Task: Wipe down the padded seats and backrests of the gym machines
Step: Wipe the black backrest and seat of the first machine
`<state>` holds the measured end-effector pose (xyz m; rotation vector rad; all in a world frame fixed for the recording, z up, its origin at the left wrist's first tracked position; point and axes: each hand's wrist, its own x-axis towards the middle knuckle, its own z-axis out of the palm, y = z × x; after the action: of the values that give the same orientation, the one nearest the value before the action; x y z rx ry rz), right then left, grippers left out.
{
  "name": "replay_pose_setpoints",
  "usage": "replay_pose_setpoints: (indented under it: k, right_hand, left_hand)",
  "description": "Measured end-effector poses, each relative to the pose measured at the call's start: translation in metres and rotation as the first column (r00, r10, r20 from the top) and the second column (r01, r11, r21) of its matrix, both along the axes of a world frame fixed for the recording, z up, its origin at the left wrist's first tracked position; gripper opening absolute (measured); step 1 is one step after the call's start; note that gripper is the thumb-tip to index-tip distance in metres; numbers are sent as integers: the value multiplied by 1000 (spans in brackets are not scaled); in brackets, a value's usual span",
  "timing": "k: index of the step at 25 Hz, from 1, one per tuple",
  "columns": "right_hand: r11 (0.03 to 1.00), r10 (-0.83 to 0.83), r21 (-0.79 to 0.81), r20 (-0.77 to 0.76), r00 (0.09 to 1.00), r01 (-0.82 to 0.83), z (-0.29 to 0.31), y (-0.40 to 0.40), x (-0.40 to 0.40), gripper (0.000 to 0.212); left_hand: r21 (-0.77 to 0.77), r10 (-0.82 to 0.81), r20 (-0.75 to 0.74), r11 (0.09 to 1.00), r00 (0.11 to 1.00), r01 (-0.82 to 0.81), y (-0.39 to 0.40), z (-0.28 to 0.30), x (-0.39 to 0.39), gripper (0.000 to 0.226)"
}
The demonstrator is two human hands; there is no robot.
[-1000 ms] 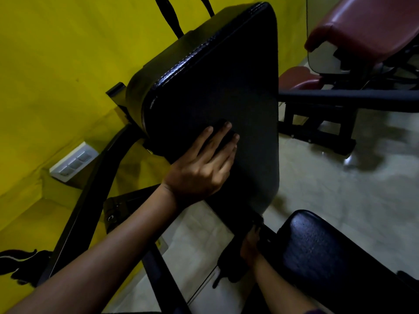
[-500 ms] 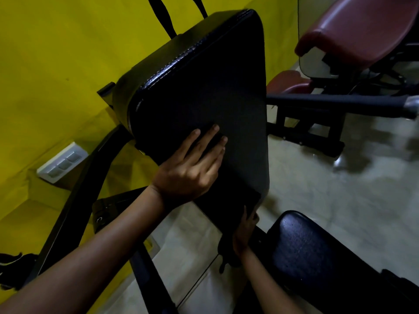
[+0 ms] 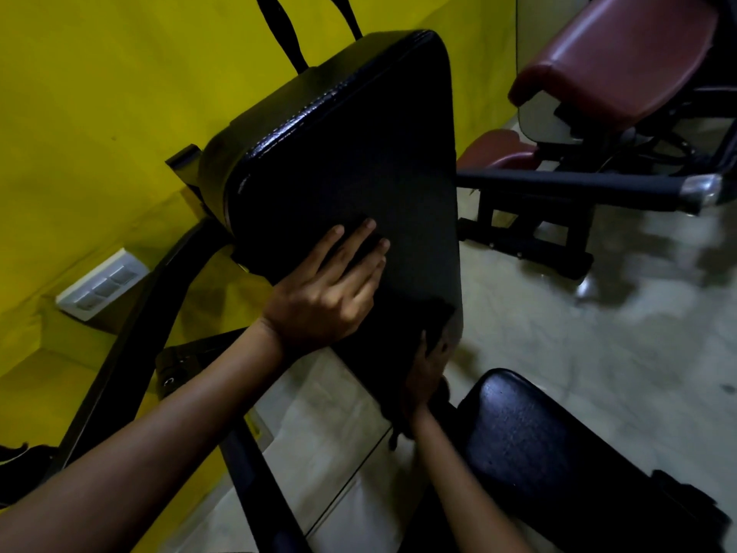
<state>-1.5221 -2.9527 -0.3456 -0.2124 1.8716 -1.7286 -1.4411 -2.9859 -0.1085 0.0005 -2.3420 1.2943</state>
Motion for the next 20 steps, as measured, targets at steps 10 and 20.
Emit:
replay_pose_setpoints:
  k: [10,20]
  right_hand:
    - [993,-117,17,35,993,116,26,-26,-35,70]
    - [1000,4,10,92,996,-5,37,2,-15,51]
  left_hand:
    - [1,-10,63,1000,998,9,1,-2,2,29]
    - [-19,-25,141,999,990,28,-9,-4,-3,35]
